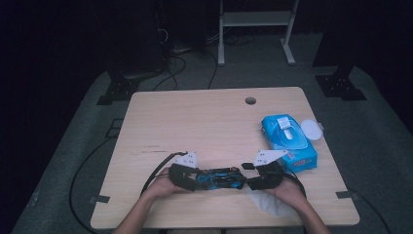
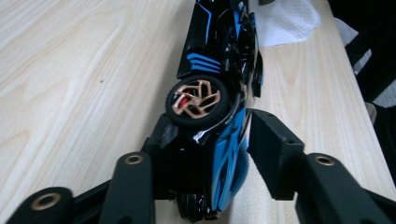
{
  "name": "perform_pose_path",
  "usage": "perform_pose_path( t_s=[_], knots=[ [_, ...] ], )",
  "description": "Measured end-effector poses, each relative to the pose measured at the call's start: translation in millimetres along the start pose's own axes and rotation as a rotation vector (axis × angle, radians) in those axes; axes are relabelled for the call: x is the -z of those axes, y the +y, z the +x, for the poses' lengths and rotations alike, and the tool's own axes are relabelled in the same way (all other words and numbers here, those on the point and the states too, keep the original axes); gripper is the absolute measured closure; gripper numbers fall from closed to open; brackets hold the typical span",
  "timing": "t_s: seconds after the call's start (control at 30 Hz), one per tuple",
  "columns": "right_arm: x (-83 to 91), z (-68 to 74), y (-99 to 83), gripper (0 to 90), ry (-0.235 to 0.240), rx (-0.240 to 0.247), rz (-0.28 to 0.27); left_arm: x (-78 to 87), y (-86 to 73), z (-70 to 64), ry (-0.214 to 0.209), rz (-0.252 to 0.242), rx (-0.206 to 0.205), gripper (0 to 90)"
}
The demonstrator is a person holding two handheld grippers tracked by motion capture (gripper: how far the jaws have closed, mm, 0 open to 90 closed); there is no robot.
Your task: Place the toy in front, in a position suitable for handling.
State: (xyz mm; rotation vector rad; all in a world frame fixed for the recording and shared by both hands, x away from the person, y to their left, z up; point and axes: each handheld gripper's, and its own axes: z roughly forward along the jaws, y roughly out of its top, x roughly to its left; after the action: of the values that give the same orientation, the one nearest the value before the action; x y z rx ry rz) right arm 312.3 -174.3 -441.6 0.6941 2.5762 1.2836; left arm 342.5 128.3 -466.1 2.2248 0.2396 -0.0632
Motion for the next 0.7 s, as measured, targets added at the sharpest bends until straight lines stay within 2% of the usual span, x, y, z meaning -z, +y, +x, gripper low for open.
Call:
perform_pose_path(
  t_s=[0.17,0.27,0.33,0.37,0.5,0.63,0.7],
  knots=[
    [-10.4,-5.0,2.4,43.2,0.085,0.005,0.032,1.0,-0.6,-2.1,-0.018,-0.009,-0.044,61.2],
    [-17.5,-2.1,1.4,51.8,0.135,0.029,0.065,1.9,-0.9,-1.6,-0.011,-0.012,-0.05,61.2],
    [-16.8,2.3,0.2,57.3,0.117,0.075,0.053,4.6,-1.6,0.4,-0.002,-0.015,-0.048,59.1],
    [-14.6,2.2,0.4,58.0,0.12,0.075,0.037,5.0,-2.4,1.2,-0.007,-0.023,-0.043,59.0],
    [-12.5,4.1,1.3,58.3,0.092,0.104,0.039,3.4,0.2,1.7,0.01,-0.024,-0.061,59.3],
    [-8.1,-2.4,4.7,58.4,0.071,0.095,0.03,2.2,5.4,6.7,0.026,-0.04,-0.055,58.3],
    [-7.3,-6.3,6.2,58.5,0.065,0.089,0.031,0.8,7.3,10.2,0.048,-0.048,-0.037,56.5]
  ],
)
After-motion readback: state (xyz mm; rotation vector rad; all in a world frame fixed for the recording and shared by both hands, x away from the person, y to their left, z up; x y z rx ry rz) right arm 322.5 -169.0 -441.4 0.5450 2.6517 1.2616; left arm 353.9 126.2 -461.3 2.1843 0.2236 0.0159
